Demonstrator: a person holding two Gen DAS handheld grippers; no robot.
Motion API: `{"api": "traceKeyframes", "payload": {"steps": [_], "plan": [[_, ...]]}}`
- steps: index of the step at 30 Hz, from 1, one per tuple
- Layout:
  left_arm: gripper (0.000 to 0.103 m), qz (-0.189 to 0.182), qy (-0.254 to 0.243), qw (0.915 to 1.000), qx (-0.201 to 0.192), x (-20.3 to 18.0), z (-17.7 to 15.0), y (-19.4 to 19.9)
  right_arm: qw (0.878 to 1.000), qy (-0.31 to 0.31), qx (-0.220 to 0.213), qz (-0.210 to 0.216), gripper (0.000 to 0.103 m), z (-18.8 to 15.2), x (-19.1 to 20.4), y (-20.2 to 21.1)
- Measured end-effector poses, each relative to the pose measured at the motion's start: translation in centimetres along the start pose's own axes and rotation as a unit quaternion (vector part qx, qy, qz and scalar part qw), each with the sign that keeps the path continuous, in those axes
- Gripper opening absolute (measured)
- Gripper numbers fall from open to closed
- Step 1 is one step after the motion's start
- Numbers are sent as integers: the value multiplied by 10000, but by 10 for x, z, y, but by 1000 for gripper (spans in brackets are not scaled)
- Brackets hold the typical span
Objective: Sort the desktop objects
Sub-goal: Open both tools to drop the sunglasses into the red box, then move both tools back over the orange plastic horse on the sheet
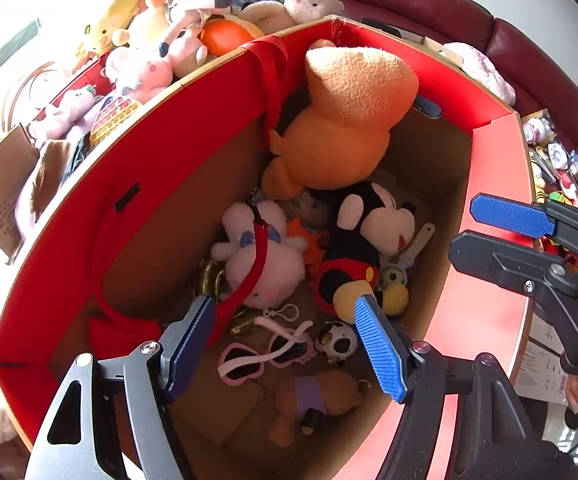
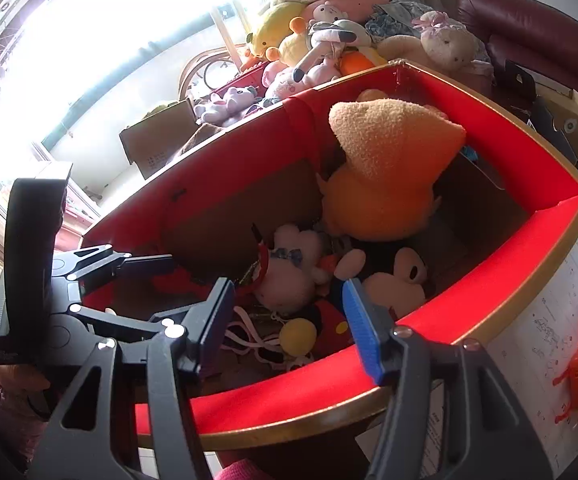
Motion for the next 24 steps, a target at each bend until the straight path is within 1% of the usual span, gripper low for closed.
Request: {"api": "traceKeyframes", "payload": {"steps": [4, 8, 11, 14, 18, 22, 24], "plan": [[72, 136, 93, 9996, -231, -3, 4, 13, 9999, 16, -129, 56, 57, -5, 0, 10], [72, 482, 171, 9951, -849, -10, 7, 41, 9992, -44, -385, 130, 57, -8, -4, 25], [72, 617, 87, 9904, -1231, -22, 8, 58, 9983, -119, -553, 132, 57, -13, -11, 36], [72, 570, -146, 9890, -1356, -44, 11, 66, 9971, -279, -701, 137, 57, -19, -23, 46], [73, 490, -490, 9864, -1491, -75, 16, 74, 9942, -584, -899, 130, 57, -34, -49, 62], [73, 284, -987, 9823, -1564, -121, 24, 80, 9894, -1047, -1004, 45, 57, -58, -85, 74], [73, 170, -1274, 9798, -1529, -149, 28, 77, 9861, -1315, -1013, -49, 57, -73, -107, 78]]}}
Point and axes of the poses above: each gripper's, at about its wrist camera, not at the fingertips, and y roughly against the way its jaws point, x to its left, z to its top, the point moved 1 cm from there along -y, roughly the way its jaws point, and after that the axes turned 15 degrees about x, right-handed, at the moved point
